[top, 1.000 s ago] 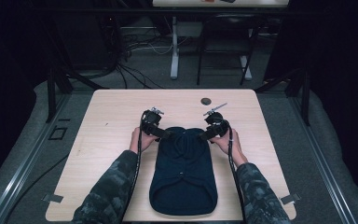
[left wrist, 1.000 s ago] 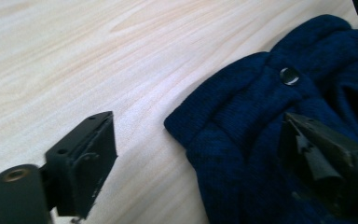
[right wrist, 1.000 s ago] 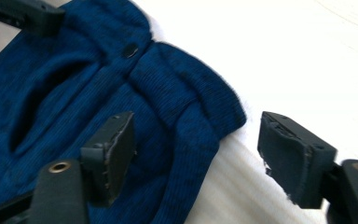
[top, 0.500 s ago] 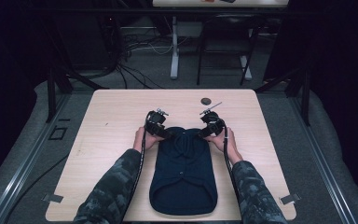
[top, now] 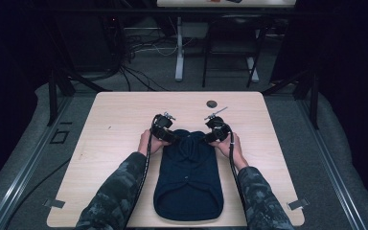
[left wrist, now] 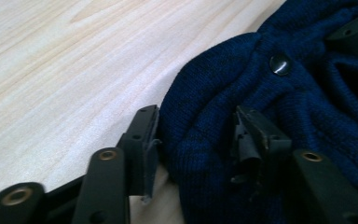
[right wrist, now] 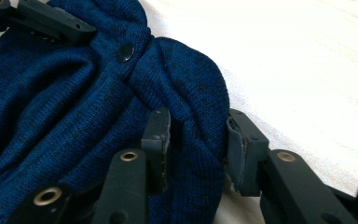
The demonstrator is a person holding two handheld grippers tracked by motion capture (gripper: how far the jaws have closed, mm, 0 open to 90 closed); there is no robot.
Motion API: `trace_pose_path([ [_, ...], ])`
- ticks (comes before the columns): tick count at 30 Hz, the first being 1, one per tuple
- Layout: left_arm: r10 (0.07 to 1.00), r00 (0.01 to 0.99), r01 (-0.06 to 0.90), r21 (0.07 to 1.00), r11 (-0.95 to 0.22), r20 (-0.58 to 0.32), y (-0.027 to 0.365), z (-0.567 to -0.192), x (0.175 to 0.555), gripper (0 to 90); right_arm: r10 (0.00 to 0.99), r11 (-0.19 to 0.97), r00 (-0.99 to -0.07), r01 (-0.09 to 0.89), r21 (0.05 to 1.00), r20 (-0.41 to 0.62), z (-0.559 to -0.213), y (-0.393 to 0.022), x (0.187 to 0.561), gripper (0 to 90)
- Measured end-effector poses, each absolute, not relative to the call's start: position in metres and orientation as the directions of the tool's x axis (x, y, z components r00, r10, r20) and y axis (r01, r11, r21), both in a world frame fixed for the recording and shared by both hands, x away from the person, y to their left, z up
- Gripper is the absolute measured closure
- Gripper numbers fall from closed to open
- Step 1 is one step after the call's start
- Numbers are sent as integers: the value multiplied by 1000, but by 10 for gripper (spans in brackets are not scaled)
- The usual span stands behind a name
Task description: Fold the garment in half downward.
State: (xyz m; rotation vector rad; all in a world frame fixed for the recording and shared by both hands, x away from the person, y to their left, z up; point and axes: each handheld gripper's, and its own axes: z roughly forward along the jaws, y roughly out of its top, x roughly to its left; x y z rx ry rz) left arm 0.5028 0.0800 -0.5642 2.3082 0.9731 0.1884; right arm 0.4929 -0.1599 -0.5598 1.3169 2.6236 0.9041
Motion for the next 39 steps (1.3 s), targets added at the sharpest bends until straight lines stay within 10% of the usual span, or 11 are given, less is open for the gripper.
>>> trace_pose_path([
  [39,623,782,449,706,-548,-14,87,-505,468,666,674,548,-739,504,668,5,-496,-164,453,695],
])
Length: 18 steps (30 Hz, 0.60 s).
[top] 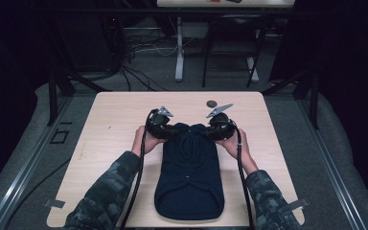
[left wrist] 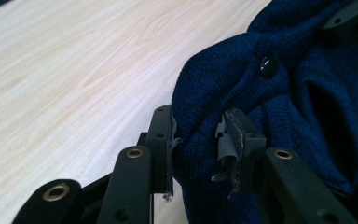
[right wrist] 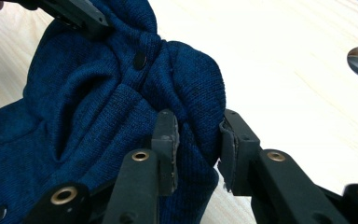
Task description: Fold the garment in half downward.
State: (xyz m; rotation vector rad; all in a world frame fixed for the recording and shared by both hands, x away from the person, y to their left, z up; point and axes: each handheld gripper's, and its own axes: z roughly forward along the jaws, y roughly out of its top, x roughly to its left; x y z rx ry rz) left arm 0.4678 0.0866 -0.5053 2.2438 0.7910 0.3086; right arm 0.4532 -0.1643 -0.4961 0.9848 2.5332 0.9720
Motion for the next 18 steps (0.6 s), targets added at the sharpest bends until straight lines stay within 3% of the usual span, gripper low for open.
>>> trace_pose_path([
  [18,598,801,394,727,-561,27,86,-486,455,666,655,559,-752,418,716,-73,-478,-168,437,698],
])
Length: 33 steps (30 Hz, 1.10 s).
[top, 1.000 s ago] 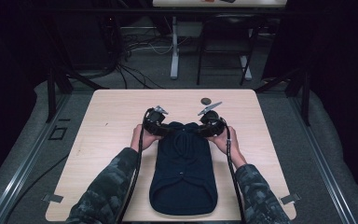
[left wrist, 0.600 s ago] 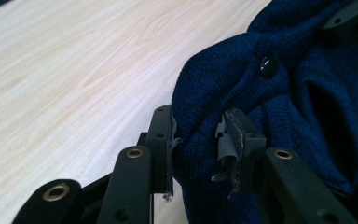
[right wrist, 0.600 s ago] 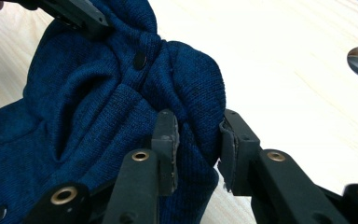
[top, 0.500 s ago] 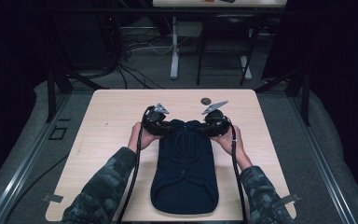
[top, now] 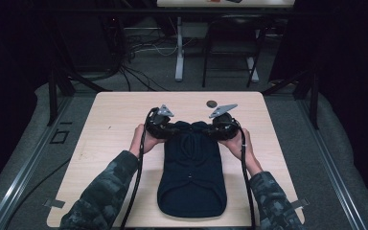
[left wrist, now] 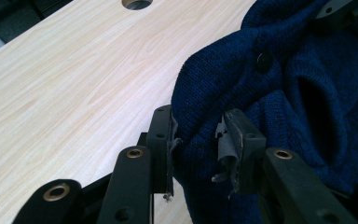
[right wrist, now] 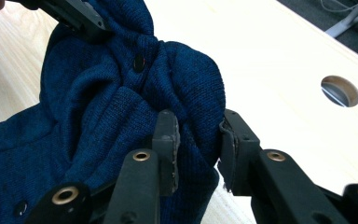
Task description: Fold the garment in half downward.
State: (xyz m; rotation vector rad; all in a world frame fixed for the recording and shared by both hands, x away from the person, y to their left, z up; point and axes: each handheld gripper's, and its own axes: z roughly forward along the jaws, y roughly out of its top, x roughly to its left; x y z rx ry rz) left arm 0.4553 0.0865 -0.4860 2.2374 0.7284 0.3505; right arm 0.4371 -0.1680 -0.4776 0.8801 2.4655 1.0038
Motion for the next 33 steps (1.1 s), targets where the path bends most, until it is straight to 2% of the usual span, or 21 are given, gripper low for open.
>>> trace_pose_path([
  [5,587,809,380,730,-568,36,86,-482,453,672,641,587,-759,392,708,-111,-474,-167,433,697],
  [24,554,831,333,746,-577,57,83,-466,447,676,647,566,-754,372,736,-117,-464,-175,426,695],
  [33,530,842,299,729,-616,103,82,-460,443,678,646,572,-747,336,748,-158,-459,-172,422,697],
])
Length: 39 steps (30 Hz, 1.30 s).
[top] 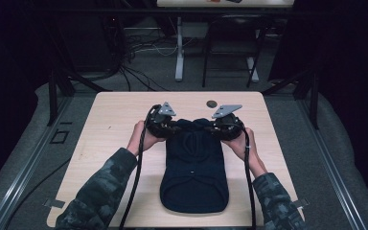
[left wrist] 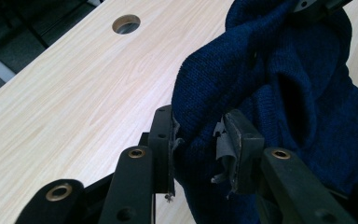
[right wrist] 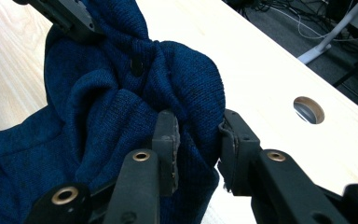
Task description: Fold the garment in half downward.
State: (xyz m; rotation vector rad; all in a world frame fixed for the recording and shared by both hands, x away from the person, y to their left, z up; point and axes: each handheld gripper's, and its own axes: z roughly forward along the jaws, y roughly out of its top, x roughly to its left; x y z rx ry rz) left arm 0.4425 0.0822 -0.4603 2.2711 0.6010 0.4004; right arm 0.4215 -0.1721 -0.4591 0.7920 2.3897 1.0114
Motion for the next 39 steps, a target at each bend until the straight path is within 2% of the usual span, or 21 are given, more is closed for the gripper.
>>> trace_pose_path([
  [7,519,844,256,750,-609,134,83,-454,436,712,650,555,-746,339,759,-142,-457,-172,419,689],
  [17,450,860,132,744,-655,243,79,-456,423,722,647,537,-760,404,741,-55,-461,-181,420,644],
  [29,446,865,142,742,-655,229,81,-455,415,696,614,530,-788,364,766,-50,-467,-186,408,668],
  [32,445,868,157,728,-668,221,81,-457,414,679,602,549,-795,340,763,-79,-469,-185,403,685],
  [39,439,876,191,694,-694,198,78,-465,412,580,586,555,-806,330,764,-77,-475,-184,397,684],
])
